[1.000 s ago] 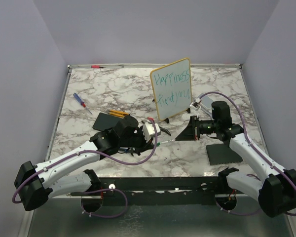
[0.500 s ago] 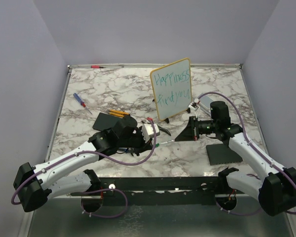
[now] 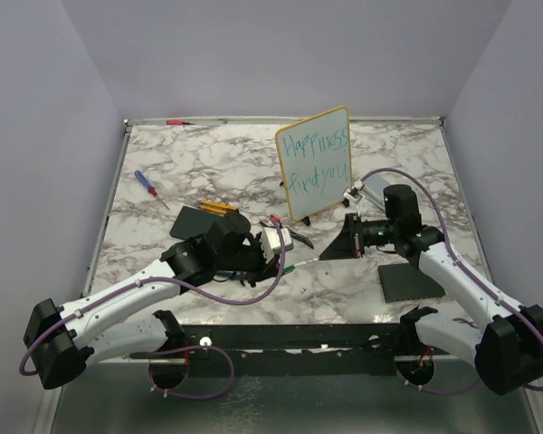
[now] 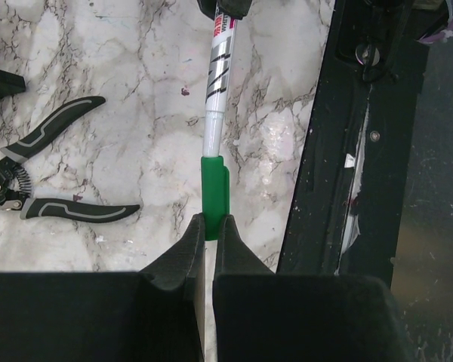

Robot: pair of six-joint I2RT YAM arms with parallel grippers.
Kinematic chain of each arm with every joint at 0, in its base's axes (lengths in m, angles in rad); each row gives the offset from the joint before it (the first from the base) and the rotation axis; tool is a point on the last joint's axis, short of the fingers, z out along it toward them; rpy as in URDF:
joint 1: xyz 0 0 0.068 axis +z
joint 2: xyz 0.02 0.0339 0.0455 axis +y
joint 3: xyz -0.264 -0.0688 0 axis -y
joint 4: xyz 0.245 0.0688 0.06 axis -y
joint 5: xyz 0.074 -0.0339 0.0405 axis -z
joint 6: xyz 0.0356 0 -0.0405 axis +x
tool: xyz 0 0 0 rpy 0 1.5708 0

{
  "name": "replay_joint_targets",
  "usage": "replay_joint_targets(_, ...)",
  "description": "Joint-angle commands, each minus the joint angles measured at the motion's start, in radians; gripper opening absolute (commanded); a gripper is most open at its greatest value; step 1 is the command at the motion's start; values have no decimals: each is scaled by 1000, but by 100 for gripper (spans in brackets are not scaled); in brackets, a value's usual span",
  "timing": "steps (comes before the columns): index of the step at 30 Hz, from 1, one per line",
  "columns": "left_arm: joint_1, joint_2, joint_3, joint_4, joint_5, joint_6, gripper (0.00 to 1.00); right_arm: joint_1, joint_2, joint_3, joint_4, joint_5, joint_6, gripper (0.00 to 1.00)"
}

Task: Write a sentence on the whiteboard
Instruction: Close the whiteboard marker at the center of the board.

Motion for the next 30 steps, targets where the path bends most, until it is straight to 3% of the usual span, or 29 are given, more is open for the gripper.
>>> replay_joint_targets(1, -18, -17, 19, 27, 51, 5, 0, 6, 6, 29, -26, -23, -15, 1)
replay_joint_targets(10, -27, -18, 19, 32, 27, 7, 0, 61, 41, 24, 6, -103, 2, 0)
replay_joint_targets(17, -29, -33, 14, 50, 2, -8, 0, 119, 90, 64, -77, -34, -65, 1)
replay_joint_targets(30, -29, -42, -9, 122, -31, -47, 0, 170, 125, 29, 51, -41, 11, 1)
